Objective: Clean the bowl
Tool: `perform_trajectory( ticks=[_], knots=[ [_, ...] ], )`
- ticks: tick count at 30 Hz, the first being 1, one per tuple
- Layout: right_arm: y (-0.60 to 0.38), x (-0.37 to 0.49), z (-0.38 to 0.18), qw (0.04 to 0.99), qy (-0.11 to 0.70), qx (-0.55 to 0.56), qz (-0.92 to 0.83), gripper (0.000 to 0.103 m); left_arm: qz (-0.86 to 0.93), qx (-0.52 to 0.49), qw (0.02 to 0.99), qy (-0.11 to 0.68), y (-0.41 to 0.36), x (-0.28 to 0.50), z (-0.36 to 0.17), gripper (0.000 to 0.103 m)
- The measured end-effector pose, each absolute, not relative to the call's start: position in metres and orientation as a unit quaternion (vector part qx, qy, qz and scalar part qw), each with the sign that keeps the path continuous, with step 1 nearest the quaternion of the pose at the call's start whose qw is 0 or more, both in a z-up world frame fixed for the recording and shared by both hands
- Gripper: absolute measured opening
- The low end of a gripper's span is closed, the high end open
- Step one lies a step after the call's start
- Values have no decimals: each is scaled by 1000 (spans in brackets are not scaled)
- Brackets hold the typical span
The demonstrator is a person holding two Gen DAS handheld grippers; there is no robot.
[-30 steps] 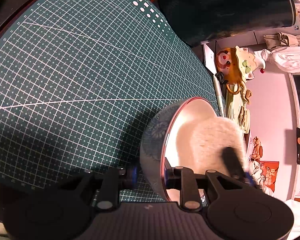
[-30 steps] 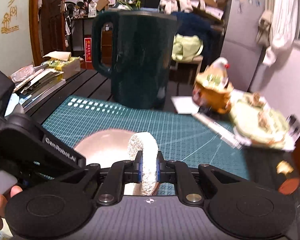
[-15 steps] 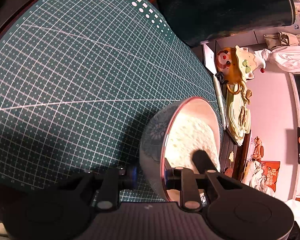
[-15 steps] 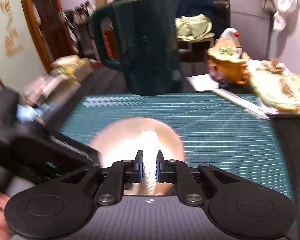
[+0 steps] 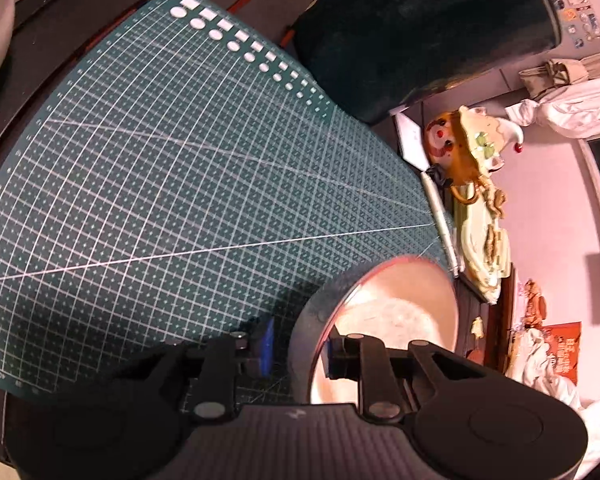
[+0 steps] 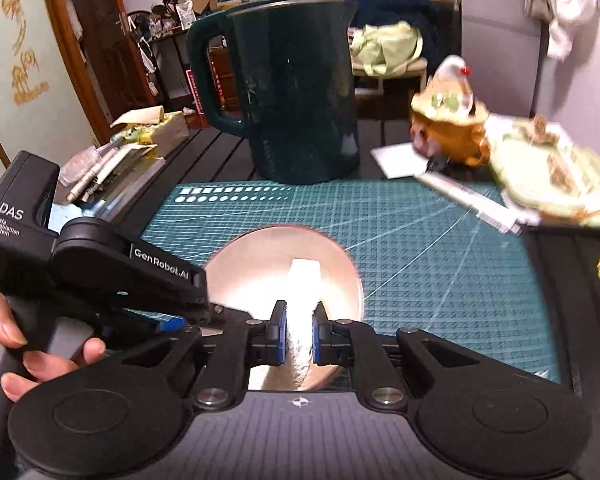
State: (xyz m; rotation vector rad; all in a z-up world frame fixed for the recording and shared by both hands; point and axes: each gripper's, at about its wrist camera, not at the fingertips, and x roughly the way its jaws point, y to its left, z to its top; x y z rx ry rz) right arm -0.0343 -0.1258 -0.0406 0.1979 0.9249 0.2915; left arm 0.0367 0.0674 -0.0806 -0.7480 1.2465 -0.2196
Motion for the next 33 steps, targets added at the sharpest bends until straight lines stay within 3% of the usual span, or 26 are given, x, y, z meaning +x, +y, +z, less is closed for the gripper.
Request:
perform_trajectory(
  ticks=[8, 12, 20, 28, 33],
  knots=[
    [-135, -29, -44, 878, 430, 162, 137, 11, -120, -361, 739, 556, 72, 33, -75, 23],
    [-131, -30, -30, 904, 397, 109, 117, 11, -120, -354, 739, 560, 67, 33, -77, 23],
    [-122, -22, -50, 893, 422, 86, 130, 11, -125, -358, 721, 581, 54, 30, -89, 23],
    [-107, -28, -52, 898, 429, -42, 84, 11, -115, -353, 727, 578, 57, 26, -87, 17],
    [-130, -14, -56, 870, 468, 95, 127, 11, -92, -315, 758, 564, 63, 24, -70, 17]
  ],
)
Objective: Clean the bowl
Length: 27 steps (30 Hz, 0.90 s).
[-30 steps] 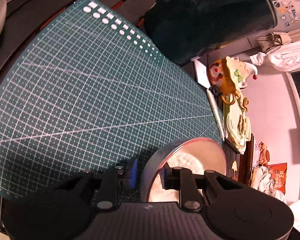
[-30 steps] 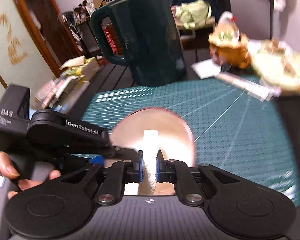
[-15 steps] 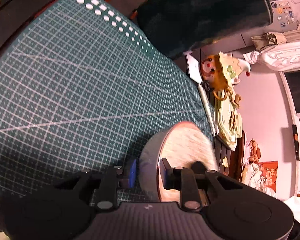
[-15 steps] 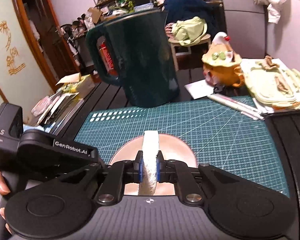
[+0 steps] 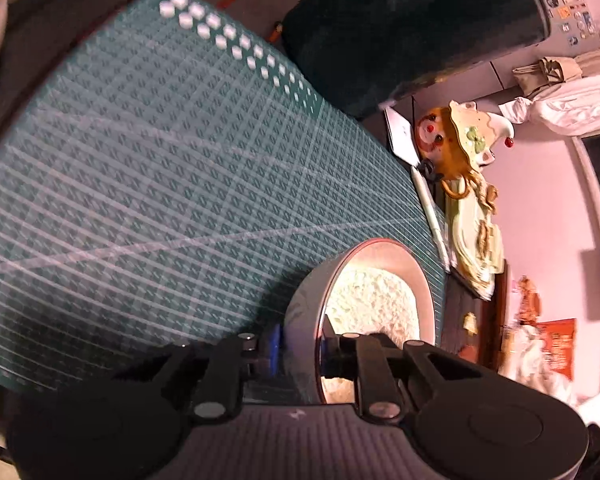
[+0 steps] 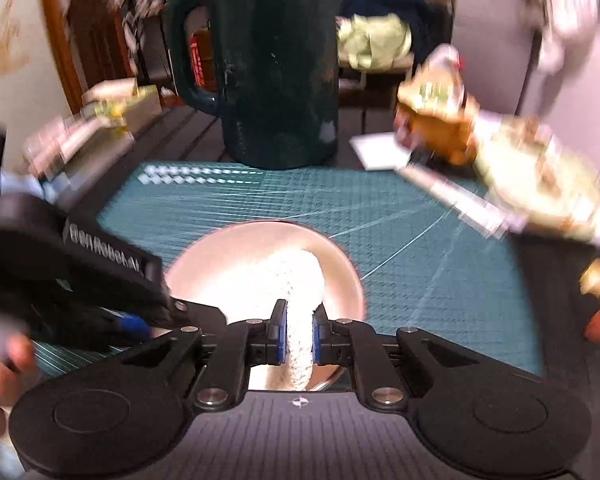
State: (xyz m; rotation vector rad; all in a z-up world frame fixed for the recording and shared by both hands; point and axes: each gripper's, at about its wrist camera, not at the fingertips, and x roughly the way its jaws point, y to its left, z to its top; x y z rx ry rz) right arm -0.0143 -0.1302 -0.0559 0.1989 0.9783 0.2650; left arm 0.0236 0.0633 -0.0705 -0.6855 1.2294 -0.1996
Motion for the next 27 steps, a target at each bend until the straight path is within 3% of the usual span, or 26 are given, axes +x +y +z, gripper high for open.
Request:
perform_trajectory(
  ticks=[3, 7, 12, 18, 27],
  knots=[
    [-136, -11, -60, 855, 476, 145, 145, 11, -80, -305, 763, 564, 71, 23, -62, 17],
    [-122, -14, -58, 860, 471, 120, 154, 10, -73, -325, 750, 571, 79, 24, -65, 16],
    [-84, -29, -53, 896, 425, -40, 121, 10, -77, -338, 738, 579, 78, 25, -69, 17],
    [-76, -42, -36, 917, 368, -127, 85, 10, -76, -382, 699, 600, 84, 23, -87, 18],
    [-115, -39, 2, 932, 351, -14, 90, 10, -74, -378, 703, 599, 79, 22, -85, 18]
  ],
)
